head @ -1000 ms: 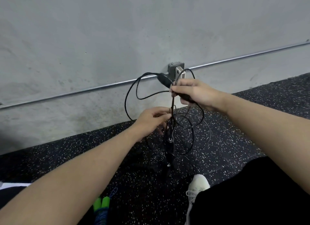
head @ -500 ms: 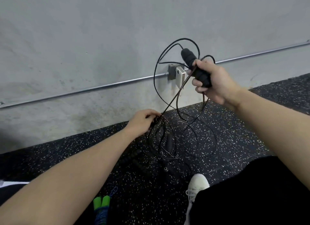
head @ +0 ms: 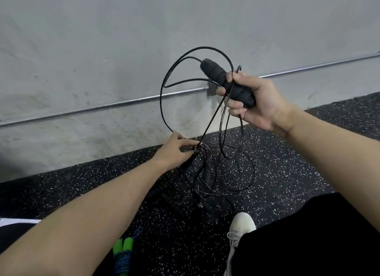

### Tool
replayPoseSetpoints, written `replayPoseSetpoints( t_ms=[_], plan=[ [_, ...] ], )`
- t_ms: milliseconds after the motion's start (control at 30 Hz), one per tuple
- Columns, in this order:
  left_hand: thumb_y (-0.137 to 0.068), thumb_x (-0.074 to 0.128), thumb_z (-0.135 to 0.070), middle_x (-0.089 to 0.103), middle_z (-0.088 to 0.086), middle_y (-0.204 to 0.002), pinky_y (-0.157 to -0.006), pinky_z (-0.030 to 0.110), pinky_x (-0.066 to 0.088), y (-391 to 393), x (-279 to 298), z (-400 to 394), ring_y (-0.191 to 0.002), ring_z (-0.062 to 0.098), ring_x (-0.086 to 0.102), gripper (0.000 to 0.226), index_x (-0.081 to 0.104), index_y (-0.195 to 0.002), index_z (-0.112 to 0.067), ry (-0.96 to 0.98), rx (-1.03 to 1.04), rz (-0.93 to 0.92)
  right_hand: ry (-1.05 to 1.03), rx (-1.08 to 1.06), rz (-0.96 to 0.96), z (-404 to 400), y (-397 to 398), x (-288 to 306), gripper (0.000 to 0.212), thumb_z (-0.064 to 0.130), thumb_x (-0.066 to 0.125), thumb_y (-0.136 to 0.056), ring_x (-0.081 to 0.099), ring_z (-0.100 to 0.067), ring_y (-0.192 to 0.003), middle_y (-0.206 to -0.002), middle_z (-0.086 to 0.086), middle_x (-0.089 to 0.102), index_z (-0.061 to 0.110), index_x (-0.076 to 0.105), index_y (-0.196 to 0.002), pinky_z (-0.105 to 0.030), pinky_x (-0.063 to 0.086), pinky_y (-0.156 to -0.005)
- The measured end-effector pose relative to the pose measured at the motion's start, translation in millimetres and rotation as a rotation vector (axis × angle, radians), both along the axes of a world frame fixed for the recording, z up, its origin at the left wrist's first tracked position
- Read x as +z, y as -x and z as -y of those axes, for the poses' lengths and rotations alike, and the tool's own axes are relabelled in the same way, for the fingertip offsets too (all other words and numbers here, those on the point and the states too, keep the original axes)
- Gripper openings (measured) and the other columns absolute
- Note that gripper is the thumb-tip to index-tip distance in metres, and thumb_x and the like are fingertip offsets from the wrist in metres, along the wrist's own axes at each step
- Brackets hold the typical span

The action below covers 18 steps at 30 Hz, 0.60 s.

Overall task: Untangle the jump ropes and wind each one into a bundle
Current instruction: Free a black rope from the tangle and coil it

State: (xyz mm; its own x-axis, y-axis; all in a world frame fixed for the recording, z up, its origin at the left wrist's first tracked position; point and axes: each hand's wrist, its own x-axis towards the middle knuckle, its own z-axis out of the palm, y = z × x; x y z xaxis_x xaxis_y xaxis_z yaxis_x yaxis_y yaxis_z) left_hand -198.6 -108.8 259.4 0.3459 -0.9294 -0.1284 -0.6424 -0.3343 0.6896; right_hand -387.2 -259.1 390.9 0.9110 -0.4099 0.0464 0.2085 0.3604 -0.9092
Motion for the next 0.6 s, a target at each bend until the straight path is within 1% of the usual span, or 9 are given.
replayPoseSetpoints(
  t_ms=[100, 200, 267, 333, 400, 467, 500, 533, 600],
  plan=[
    [-0.094, 0.070, -0.041, 0.045, -0.009, -0.120, -0.086, 0.034, 0.052, 2, 1, -1, -0.094, 0.013, 0.060, 0.037, 0.062, -0.130, -0.047, -0.009, -0.002, 0.078, -0.021, 0.002, 0.004, -1, -2, 0, 0.011, 0.026, 0.046, -0.098, 0.033, -0.008, -0.049, -0.089, -0.005, 0.053, 0.022, 0.049, -0.089, -0.022, 0.016, -0.049],
    [-0.082, 0.072, -0.065, 0.038, -0.012, -0.118, -0.071, 0.031, 0.048, 9, 0, -3, -0.091, 0.011, 0.058, 0.055, 0.054, -0.132, -0.053, -0.086, -0.009, 0.316, -0.083, 0.031, 0.030, -3, -3, 1, 0.013, 0.026, 0.044, -0.099, 0.031, -0.007, -0.050, -0.089, -0.003, 0.052, 0.023, 0.051, -0.088, -0.020, 0.017, -0.049],
    [-0.081, 0.065, -0.074, 0.035, -0.011, -0.118, -0.078, 0.033, 0.050, 13, -6, -4, -0.094, 0.010, 0.055, 0.057, 0.055, -0.131, -0.049, -0.108, 0.003, 0.406, -0.131, 0.060, 0.068, -6, -5, 3, 0.015, 0.028, 0.043, -0.100, 0.028, -0.007, -0.051, -0.089, -0.002, 0.050, 0.024, 0.051, -0.088, -0.019, 0.019, -0.048],
    [-0.086, 0.060, -0.071, 0.036, -0.010, -0.127, -0.096, 0.040, 0.049, 12, -14, -5, -0.114, 0.013, 0.051, 0.054, 0.058, -0.132, -0.043, -0.121, 0.003, 0.446, -0.145, 0.070, 0.074, -8, -8, 4, 0.016, 0.028, 0.042, -0.100, 0.027, -0.006, -0.052, -0.090, -0.002, 0.049, 0.024, 0.052, -0.088, -0.018, 0.019, -0.048],
    [-0.089, 0.058, -0.069, 0.029, -0.009, -0.151, -0.118, 0.056, 0.027, 8, -22, -5, -0.145, 0.020, 0.028, 0.054, 0.057, -0.136, -0.041, -0.166, -0.040, 0.477, -0.141, 0.060, 0.045, -9, -9, 1, 0.018, 0.028, 0.042, -0.101, 0.029, -0.006, -0.051, -0.089, -0.002, 0.049, 0.024, 0.052, -0.087, -0.019, 0.018, -0.049],
    [-0.094, 0.056, -0.062, 0.018, -0.010, -0.163, -0.121, 0.063, -0.004, 5, -23, -3, -0.156, 0.017, 0.005, 0.054, 0.053, -0.142, -0.036, -0.176, -0.063, 0.450, -0.127, 0.016, 0.006, -7, -11, -2, 0.017, 0.030, 0.044, -0.100, 0.030, -0.007, -0.050, -0.088, -0.002, 0.052, 0.025, 0.053, -0.087, -0.019, 0.018, -0.048],
    [-0.097, 0.055, -0.057, 0.023, -0.008, -0.163, -0.121, 0.062, -0.009, 5, -20, -2, -0.156, 0.017, 0.007, 0.052, 0.052, -0.142, -0.032, -0.144, -0.045, 0.408, -0.108, -0.022, -0.022, -6, -12, -3, 0.016, 0.032, 0.046, -0.100, 0.031, -0.008, -0.050, -0.088, -0.003, 0.053, 0.025, 0.054, -0.088, -0.019, 0.019, -0.047],
    [-0.099, 0.054, -0.052, 0.036, -0.005, -0.157, -0.123, 0.061, -0.007, 5, -16, 0, -0.153, 0.020, 0.022, 0.047, 0.051, -0.140, -0.029, -0.103, -0.006, 0.342, -0.075, -0.070, -0.061, -4, -13, -4, 0.015, 0.034, 0.049, -0.099, 0.032, -0.008, -0.051, -0.088, -0.004, 0.055, 0.025, 0.056, -0.090, -0.018, 0.020, -0.045],
    [-0.102, 0.052, -0.043, 0.061, -0.002, -0.127, -0.124, 0.055, 0.016, 4, -5, 0, -0.123, 0.022, 0.055, 0.031, 0.052, -0.128, -0.026, -0.038, 0.078, 0.188, 0.030, -0.153, -0.167, -2, -14, -6, 0.016, 0.040, 0.052, -0.100, 0.035, -0.008, -0.050, -0.086, -0.003, 0.057, 0.026, 0.058, -0.095, -0.017, 0.026, -0.042]
  ],
)
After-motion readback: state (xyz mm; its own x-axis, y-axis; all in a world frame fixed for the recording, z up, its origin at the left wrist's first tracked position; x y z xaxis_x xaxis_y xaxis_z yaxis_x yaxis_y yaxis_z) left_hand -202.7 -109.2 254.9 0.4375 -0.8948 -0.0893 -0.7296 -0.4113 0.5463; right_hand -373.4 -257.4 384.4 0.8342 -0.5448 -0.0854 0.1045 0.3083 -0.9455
